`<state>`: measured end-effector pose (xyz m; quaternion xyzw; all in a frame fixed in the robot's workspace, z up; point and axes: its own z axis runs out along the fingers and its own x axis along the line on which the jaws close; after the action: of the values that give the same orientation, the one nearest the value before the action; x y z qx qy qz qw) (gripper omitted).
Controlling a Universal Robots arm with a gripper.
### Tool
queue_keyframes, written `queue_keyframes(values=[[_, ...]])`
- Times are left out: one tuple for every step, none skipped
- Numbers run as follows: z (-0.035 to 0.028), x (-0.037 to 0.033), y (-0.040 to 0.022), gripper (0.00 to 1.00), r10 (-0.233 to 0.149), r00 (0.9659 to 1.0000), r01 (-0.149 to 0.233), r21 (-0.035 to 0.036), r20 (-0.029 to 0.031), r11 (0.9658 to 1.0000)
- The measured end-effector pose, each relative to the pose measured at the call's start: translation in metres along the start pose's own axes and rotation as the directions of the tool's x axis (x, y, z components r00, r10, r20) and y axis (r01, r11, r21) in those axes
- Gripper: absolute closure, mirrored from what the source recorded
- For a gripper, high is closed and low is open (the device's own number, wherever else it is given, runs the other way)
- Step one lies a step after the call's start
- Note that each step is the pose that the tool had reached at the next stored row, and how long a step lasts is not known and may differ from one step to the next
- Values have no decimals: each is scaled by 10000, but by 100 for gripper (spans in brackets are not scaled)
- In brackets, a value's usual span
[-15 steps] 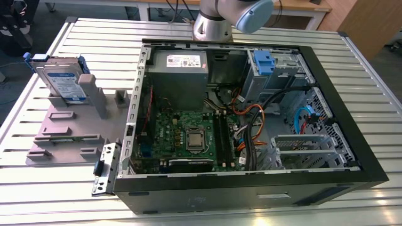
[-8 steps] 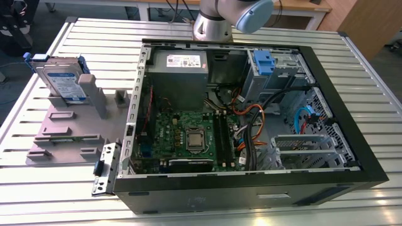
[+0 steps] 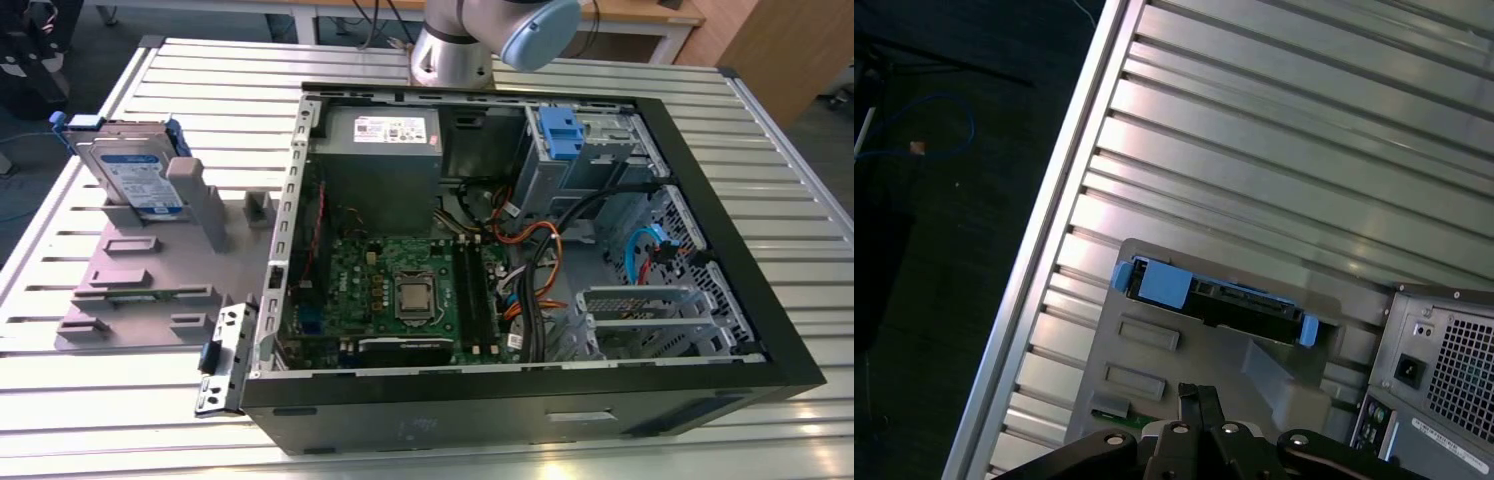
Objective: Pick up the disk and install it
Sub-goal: 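Pick up the disk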
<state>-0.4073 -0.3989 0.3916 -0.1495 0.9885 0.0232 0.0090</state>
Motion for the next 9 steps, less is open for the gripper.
queue_keyframes(values=[[0, 0, 0, 89, -5, 10000, 5, 0, 0, 10000], [0, 0, 0, 89, -11, 10000, 11, 0, 0, 10000], [0, 0, 0, 89, -16, 10000, 16, 0, -1, 10000], [0, 0, 0, 89, -21, 10000, 21, -1, -1, 10000], [0, 0, 0, 89, -26, 10000, 26, -1, -1, 10000], [0, 0, 0, 89, -31, 10000, 31, -1, -1, 10000], [0, 0, 0, 89, -35, 10000, 35, -1, -1, 10000], [0, 0, 0, 89, -40, 10000, 40, -1, -2, 10000], [0, 0, 0, 89, -45, 10000, 45, -1, -2, 10000]])
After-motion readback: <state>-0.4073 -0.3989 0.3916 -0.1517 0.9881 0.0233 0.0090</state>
